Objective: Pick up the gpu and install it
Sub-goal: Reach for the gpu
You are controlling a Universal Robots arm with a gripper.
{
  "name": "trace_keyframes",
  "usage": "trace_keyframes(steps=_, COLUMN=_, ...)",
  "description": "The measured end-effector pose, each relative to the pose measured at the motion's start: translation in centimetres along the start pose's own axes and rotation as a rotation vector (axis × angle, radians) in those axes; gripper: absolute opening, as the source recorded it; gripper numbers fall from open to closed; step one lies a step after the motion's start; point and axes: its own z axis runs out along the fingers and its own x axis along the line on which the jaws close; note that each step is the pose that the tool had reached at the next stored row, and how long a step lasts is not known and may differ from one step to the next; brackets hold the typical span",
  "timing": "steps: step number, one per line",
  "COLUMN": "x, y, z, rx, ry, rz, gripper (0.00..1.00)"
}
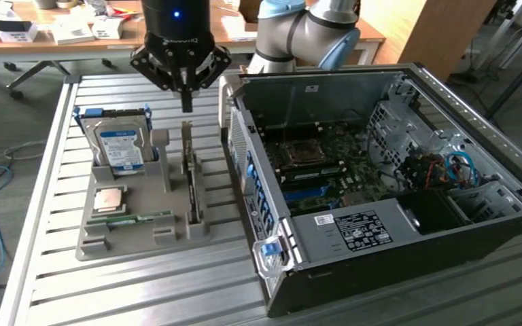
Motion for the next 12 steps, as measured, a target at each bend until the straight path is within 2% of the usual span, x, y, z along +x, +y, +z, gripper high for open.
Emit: trace_keyframes(steps=12, x=2.3, y=-0.05, z=0.15, rx=0.0001, ry=0.0008, rz=0.000, gripper=0.11)
